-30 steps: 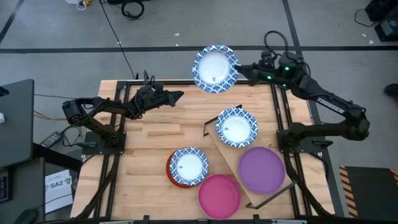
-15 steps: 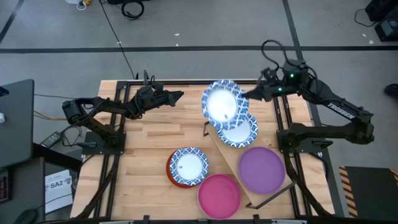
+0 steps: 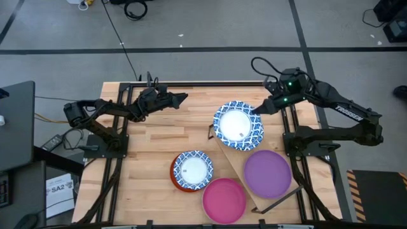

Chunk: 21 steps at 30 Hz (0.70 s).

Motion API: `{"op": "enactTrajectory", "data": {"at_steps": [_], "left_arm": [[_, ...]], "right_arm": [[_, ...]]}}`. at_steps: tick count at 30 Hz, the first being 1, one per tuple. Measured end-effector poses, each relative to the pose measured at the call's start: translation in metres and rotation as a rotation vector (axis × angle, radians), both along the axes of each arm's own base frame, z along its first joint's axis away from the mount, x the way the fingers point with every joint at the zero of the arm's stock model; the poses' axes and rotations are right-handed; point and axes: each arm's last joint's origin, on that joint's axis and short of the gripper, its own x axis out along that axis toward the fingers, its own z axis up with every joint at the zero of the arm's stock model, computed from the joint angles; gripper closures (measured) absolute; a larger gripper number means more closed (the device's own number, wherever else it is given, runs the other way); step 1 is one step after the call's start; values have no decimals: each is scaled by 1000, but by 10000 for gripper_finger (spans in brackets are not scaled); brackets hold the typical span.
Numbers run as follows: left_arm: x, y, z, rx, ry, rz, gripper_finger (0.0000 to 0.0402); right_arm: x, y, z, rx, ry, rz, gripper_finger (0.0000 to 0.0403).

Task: Place and stack plates onto a shelf
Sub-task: Stack the white bowl on top of the white bowls on the shelf

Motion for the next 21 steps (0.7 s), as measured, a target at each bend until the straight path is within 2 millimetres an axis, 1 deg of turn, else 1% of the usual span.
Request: {"op": "enactTrajectory", "data": {"at_steps": [8,17,21], "left_arm": [[0,0,0,0,0,0,223],[0,0,0,0,0,0,223],[0,0,0,0,1,0,223]], "right_arm": [[-5,1,-8,-19,109,-33,396],[-6,0,-10,-62,129,-49,396],[-9,1,-12,-48,165,-48,396]]}}
